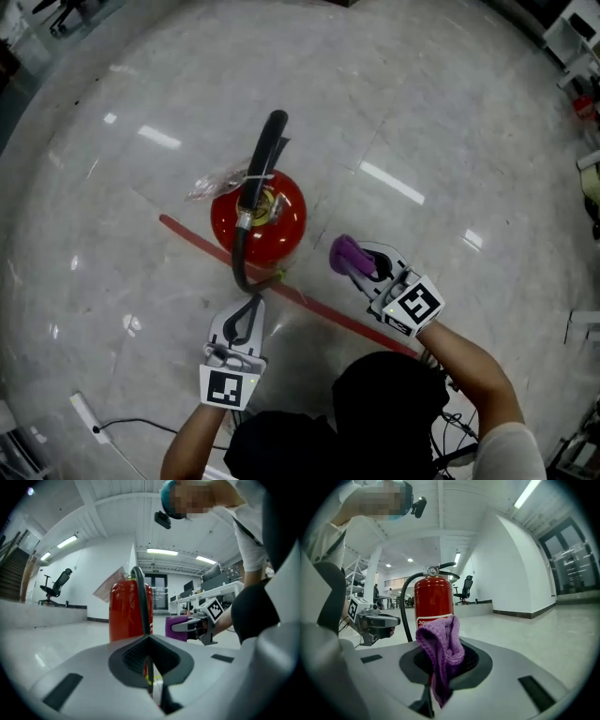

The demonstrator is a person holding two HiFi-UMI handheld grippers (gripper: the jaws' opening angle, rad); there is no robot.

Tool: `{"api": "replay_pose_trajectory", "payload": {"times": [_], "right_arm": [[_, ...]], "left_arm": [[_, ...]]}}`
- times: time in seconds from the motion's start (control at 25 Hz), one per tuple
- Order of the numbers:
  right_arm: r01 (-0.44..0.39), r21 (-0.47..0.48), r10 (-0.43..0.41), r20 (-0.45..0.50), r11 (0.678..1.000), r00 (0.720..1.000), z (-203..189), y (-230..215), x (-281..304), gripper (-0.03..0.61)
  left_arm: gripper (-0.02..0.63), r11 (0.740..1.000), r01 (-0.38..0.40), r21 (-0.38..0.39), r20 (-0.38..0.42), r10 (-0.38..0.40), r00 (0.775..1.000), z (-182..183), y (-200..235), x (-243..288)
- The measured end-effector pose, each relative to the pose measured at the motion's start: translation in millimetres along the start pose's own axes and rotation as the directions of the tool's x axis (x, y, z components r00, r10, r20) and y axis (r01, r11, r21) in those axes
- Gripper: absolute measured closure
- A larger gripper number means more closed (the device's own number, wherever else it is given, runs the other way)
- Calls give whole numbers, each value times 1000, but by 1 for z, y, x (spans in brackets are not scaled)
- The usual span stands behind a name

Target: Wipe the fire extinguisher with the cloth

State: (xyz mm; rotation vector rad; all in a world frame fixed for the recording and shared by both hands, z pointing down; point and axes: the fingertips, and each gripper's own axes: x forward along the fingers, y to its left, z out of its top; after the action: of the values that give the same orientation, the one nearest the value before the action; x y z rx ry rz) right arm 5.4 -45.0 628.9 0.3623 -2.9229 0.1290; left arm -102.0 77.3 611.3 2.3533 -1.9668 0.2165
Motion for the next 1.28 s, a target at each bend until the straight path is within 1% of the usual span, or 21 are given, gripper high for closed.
{"api": "replay_pose_trajectory", "payload": {"times": [0.04, 0.08, 0.16, 0.24, 0.32, 0.44, 0.48, 0.56, 0.6, 0.64, 0.72, 0.8, 0.92, 1.12, 1.28], "right_arm": [[31, 3, -31, -12, 1000, 999, 4, 5, -2, 522], [63, 8, -63, -30, 998, 998, 8, 10, -5, 520], [121, 16, -119, -84, 992, 989, 10, 22, -16, 522], [161, 27, -156, -130, 987, 979, 0, 31, -19, 520], [186, 65, -174, -157, 980, 972, -22, 34, -14, 522], [255, 149, -233, -150, 955, 961, -69, 31, -5, 520], [281, 173, -258, -142, 944, 955, -84, 27, 1, 520], [307, 220, -283, -135, 926, 950, -114, 23, 16, 520], [308, 239, -282, -139, 921, 949, -127, 25, 26, 522], [304, 257, -275, -145, 917, 951, -137, 29, 35, 520], [291, 291, -255, -155, 911, 954, -150, 34, 50, 522], [288, 313, -250, -157, 905, 955, -155, 34, 62, 522], [297, 343, -265, -138, 891, 954, -157, 24, 81, 520], [286, 417, -271, -96, 863, 958, -155, 19, 90, 521], [251, 465, -263, -39, 849, 964, -138, 27, 86, 522]], "left_arm": [[611, 1000, 13, 18, 17, -13, 1000, 5, 2, -2], [609, 999, 25, 21, 20, -26, 999, 8, 4, -5], [610, 997, 66, -27, -18, -67, 998, 6, 4, -14], [610, 992, 92, -89, -43, -96, 994, 0, 8, -18], [611, 987, 94, -128, -32, -98, 995, -5, 12, -20], [609, 986, 121, -116, -6, -122, 992, -17, 9, -28], [611, 986, 125, -111, 22, -123, 992, -16, 9, -27], [610, 987, 126, -104, 108, -115, 987, -6, 8, -25], [610, 987, 124, -100, 134, -110, 985, -2, 7, -25], [611, 988, 118, -97, 137, -104, 985, -2, 7, -26], [611, 991, 99, -93, 110, -88, 990, -7, 6, -29], [610, 992, 89, -90, 98, -80, 992, -6, 2, -31], [610, 995, 61, -85, 43, -58, 997, -14, 2, -32], [609, 998, 58, -39, 47, -56, 997, -6, -2, -31], [610, 997, 69, -19, 47, -68, 997, -2, -5, -30]]}}
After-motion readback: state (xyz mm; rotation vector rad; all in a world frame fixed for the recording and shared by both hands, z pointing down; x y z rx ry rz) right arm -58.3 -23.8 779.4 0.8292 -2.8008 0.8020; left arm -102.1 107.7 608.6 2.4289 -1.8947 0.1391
